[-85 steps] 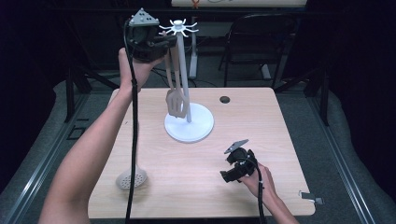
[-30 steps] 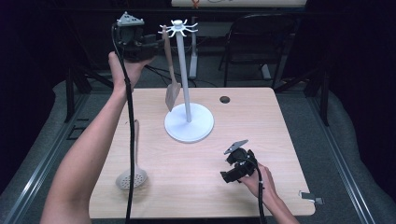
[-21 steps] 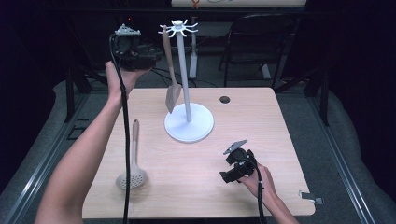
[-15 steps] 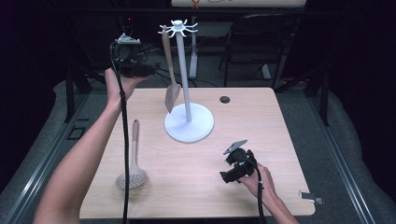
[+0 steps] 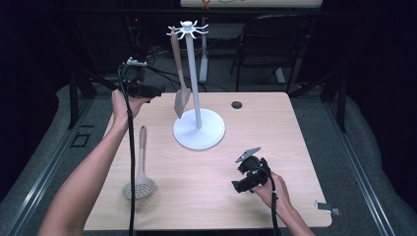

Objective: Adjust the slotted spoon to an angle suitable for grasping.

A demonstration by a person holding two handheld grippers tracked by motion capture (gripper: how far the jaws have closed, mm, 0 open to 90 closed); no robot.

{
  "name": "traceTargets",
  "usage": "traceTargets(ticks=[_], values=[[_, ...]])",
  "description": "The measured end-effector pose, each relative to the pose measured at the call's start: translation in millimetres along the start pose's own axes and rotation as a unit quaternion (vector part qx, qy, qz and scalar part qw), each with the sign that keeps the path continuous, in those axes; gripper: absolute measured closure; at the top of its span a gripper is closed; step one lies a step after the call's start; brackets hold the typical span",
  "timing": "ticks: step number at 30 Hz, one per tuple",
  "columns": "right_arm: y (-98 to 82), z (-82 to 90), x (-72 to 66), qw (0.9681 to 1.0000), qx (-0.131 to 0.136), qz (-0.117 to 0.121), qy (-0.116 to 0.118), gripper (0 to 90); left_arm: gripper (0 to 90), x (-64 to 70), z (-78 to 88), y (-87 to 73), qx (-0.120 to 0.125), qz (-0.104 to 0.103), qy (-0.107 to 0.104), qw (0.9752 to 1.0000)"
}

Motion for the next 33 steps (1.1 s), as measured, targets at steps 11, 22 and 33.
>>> traceTargets(ticks=[11, 22, 33], values=[[-0.2, -0.6, -0.5, 1.0, 0.004, -0.002, -0.002, 13.7, 9.3, 0.0, -16.1, -50.9, -0.053, 0.032, -0.011, 0.998], [0.0, -0.6, -2.1, 1.0, 0.006, -0.003, 0.0, 13.7, 6.9, 12.9, -29.9, -109.6, -0.103, 0.055, -0.013, 0.9931], [0.2, -1.3, -3.0, 1.0, 0.001, 0.001, -0.004, 13.8, 5.3, 17.9, -33.8, -150.9, -0.134, 0.069, -0.009, 0.9885]])
Point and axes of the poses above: each handheld gripper's, and its own axes: z roughly backward along the jaws, y roughly out of its top, x roughly to its right, the point moved 1 cm from there along -z, roughly forward along the jaws, and after that the axes turned 10 degrees about -z, right-handed, at the moved point
